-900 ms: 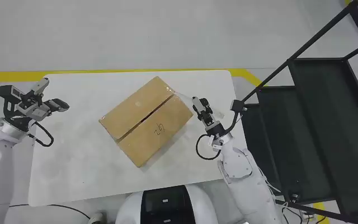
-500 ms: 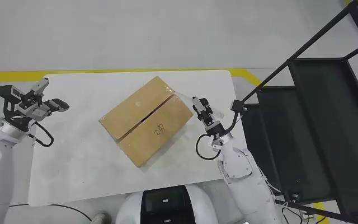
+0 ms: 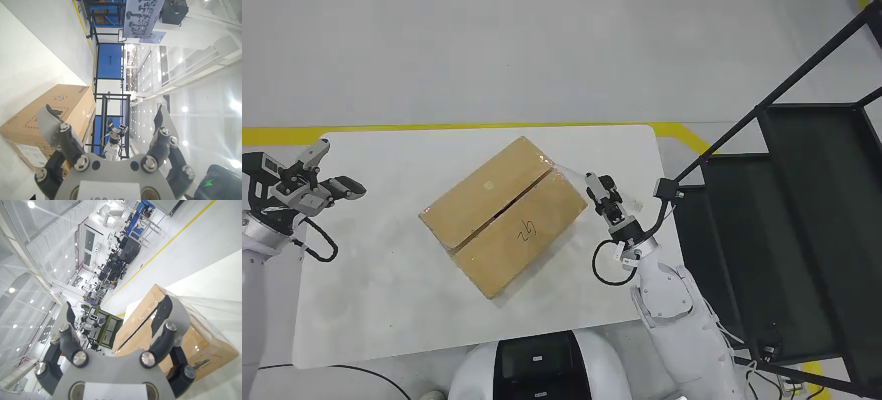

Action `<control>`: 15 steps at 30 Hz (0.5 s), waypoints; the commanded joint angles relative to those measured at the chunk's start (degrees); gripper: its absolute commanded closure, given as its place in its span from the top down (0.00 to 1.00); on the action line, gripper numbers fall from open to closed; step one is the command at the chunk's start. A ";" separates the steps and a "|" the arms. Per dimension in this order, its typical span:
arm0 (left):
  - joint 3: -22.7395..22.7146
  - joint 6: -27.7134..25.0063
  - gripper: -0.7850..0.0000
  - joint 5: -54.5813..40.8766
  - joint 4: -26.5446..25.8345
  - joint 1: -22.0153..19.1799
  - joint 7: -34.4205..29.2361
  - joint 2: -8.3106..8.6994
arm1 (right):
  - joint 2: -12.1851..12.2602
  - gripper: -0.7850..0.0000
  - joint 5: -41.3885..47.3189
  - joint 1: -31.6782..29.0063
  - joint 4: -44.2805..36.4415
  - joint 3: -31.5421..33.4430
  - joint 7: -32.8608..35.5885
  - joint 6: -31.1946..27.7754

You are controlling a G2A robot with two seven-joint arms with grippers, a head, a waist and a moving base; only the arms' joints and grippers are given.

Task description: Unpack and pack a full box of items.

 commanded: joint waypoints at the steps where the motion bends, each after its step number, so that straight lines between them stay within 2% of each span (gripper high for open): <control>1: 0.00 0.00 1.00 0.00 0.00 0.00 0.00 0.00 | 0.00 1.00 0.00 0.00 0.00 0.00 0.00 0.00; 7: 0.07 0.04 1.00 0.12 -0.05 0.10 0.20 -0.01 | 0.01 1.00 0.13 0.11 -0.06 0.06 0.05 0.33; 12: 1.52 -0.55 1.00 3.45 -0.66 1.31 -0.58 0.03 | 0.36 1.00 1.90 2.62 0.31 1.28 4.42 4.71; 15: 2.95 -1.61 1.00 6.60 0.93 1.45 -1.93 0.10 | 0.64 1.00 2.63 4.48 2.18 2.31 7.47 6.49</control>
